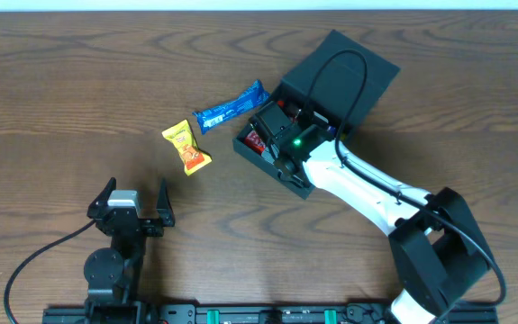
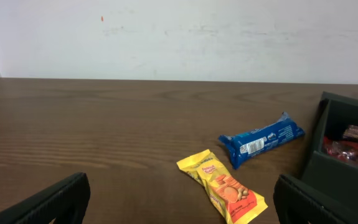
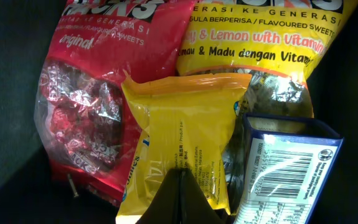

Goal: Pack container

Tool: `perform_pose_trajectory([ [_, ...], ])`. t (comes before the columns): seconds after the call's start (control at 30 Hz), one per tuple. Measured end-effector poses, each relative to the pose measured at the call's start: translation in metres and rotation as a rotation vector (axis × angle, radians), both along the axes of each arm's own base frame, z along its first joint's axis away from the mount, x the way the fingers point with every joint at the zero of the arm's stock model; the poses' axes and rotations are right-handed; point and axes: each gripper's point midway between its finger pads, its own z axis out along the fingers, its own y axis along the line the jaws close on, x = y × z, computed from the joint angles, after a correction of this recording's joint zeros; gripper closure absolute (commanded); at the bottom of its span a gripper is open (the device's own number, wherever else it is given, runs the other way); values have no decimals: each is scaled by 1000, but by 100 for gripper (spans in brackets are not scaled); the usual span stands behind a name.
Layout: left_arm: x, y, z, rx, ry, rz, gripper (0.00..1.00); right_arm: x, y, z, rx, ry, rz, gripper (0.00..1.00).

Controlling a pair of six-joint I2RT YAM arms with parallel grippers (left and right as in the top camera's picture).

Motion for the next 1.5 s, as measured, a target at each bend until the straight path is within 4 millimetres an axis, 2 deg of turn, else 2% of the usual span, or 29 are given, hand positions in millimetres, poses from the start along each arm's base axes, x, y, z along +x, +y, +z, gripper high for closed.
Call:
perform_pose_trajectory([
  [0.2,0,0,0,0,0,0,5,1,0,5,-4,-12,20,98],
  [0.3,0,0,0,0,0,0,5,1,1,26,16,-48,46,98],
  [0.43,0,0,0,0,0,0,5,-14,-1,43,17,-37,76,98],
  [0.63,0,0,0,0,0,0,5,-44,-7,33,-18,83,92,98],
  [0.83,0,0,0,0,0,0,5,-56,-24,29,-88,131,75,98],
  [1.03,0,0,0,0,0,0,5,-68,-38,10,-133,167,57,98],
  [1.13,0,0,0,0,0,0,5,-72,-42,10,-150,182,53,98],
  [1.23,0,0,0,0,0,0,5,-85,-53,9,-195,236,52,98],
  [1.5,0,0,0,0,0,0,5,-103,-77,12,-299,310,47,98],
])
